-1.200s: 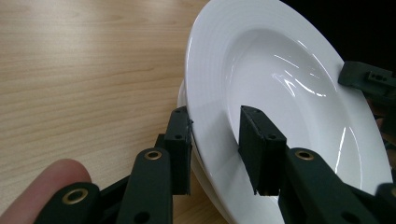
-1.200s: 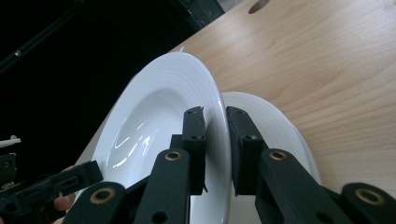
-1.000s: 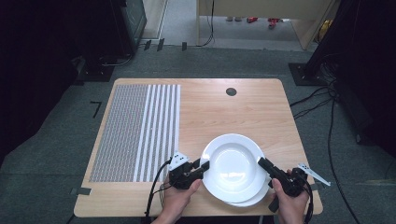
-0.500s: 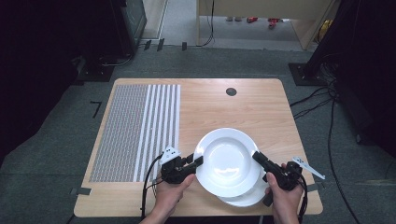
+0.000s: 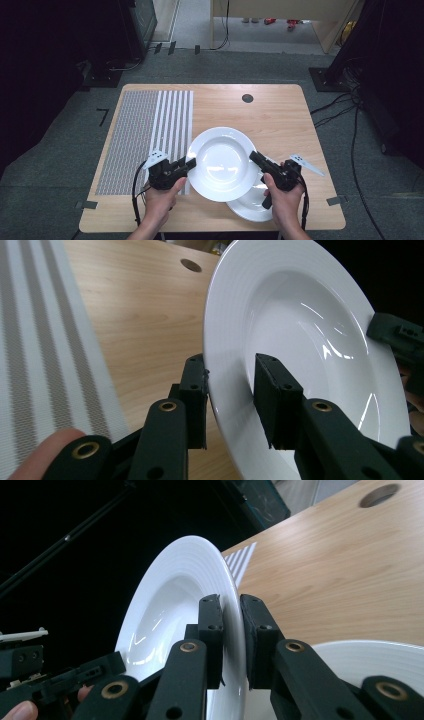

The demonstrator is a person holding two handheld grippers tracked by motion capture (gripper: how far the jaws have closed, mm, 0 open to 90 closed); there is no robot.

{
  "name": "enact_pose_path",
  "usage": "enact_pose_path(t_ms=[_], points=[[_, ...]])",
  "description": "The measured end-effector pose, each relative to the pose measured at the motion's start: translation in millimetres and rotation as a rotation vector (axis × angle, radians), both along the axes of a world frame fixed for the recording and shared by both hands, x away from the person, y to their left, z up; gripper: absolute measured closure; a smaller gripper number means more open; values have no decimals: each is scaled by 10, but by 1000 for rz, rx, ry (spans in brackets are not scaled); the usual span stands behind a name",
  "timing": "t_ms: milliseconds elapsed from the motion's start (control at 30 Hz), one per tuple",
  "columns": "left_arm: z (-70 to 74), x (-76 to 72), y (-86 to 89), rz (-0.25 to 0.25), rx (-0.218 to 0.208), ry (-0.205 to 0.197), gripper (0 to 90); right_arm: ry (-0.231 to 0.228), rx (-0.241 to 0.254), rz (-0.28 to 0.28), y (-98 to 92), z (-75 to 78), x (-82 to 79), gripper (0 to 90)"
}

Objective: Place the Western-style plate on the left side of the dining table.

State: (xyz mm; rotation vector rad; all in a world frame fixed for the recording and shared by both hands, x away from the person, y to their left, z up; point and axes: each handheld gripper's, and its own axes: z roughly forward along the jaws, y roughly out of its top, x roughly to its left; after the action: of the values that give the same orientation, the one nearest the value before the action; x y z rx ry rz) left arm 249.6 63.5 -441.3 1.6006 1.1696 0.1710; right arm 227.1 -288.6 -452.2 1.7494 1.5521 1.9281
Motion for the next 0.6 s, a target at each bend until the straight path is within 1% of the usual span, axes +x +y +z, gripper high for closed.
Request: enact_pose_path(t_ms=[233,600], points=[[79,40,304,45,-16,-9,694,-10,5,35,304,66,150,816],[108,109,725,104,-39,6,694,-7,1,84,736,164,380,820]])
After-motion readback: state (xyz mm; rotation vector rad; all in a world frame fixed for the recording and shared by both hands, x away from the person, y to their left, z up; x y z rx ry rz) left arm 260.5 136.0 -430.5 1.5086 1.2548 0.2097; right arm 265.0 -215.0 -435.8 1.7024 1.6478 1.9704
